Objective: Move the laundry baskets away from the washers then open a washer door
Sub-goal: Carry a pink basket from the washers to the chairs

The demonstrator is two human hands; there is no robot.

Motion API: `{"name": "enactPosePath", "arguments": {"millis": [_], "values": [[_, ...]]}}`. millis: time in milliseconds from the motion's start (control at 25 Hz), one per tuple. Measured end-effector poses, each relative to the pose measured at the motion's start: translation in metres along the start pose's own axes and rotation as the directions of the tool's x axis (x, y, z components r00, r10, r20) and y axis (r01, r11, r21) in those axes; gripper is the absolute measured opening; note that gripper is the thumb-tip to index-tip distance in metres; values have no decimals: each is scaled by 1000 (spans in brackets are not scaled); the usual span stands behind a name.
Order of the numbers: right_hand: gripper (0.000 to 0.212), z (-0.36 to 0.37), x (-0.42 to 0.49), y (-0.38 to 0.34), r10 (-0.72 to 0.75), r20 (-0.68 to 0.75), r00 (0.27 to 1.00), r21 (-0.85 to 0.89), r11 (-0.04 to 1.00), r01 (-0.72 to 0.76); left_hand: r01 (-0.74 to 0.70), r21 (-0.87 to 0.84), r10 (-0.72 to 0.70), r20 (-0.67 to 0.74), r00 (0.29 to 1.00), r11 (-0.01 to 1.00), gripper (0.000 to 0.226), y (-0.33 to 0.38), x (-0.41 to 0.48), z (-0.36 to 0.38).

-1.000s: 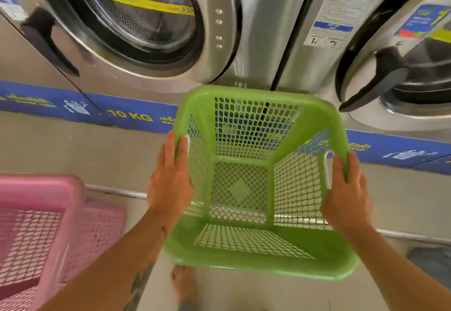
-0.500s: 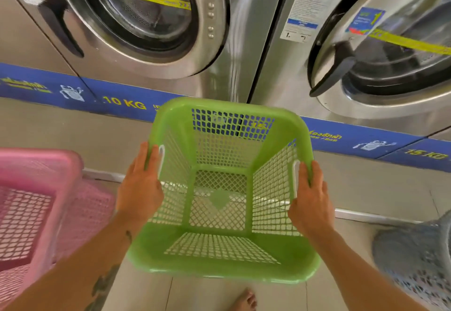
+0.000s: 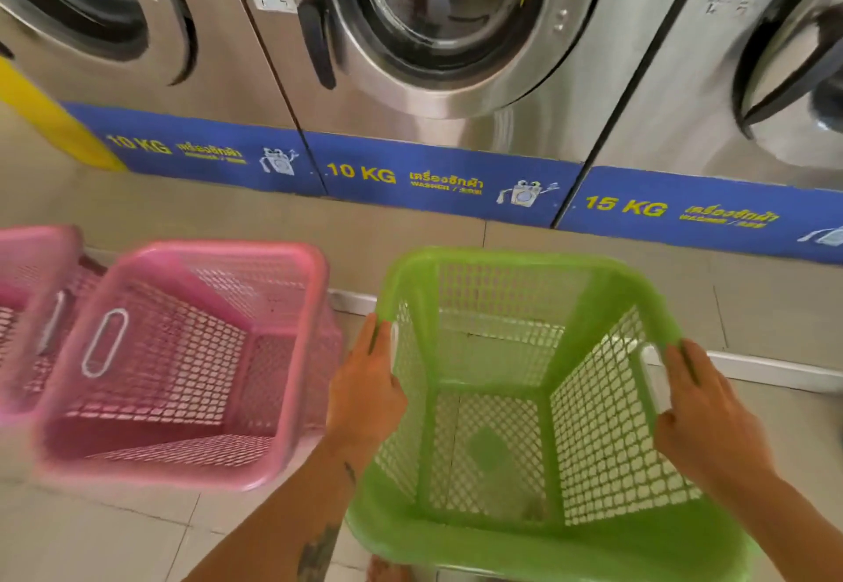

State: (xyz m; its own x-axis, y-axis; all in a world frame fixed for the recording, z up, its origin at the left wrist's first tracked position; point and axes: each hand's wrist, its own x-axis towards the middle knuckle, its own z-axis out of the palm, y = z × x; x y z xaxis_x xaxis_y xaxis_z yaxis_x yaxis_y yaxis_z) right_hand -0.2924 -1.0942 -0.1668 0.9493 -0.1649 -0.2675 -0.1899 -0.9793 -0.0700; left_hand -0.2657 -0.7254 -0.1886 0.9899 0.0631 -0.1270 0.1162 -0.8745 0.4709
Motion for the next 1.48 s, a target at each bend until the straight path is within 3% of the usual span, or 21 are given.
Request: {"name": "enactPosePath", "arguments": {"millis": [320, 560, 720, 840, 1040, 1240, 1480], "values": [[101, 78, 20, 11, 18, -32, 999, 9, 1000, -18, -74, 19, 74, -31, 997, 997, 72, -31, 5, 66], [114, 134, -3, 36, 66, 2, 998, 31, 997, -66, -124, 10, 123, 66, 990, 992, 76, -36, -17, 110], [93, 110, -13, 36, 97, 66, 993, 89, 991, -103, -60, 25, 56, 161, 985, 998, 75, -24, -14, 95], [75, 80, -24, 25, 87, 21, 996, 160, 983, -89, 31, 51, -42, 221, 974, 998, 63, -13, -9, 68], [65, 6, -59, -6, -28, -55, 998, 305, 951, 43, 126, -209, -82, 208, 975, 970, 38, 21, -35, -4], [57, -68, -97, -61, -133, -191, 973, 383, 902, 198, 125, -387, -71, 152, 986, 914, 33, 35, -74, -101], [51, -157, -152, -195, -313, -273, 909, 367, 840, 400, 52, -316, -34, 62, 998, 947, 32, -21, -116, -266]]}}
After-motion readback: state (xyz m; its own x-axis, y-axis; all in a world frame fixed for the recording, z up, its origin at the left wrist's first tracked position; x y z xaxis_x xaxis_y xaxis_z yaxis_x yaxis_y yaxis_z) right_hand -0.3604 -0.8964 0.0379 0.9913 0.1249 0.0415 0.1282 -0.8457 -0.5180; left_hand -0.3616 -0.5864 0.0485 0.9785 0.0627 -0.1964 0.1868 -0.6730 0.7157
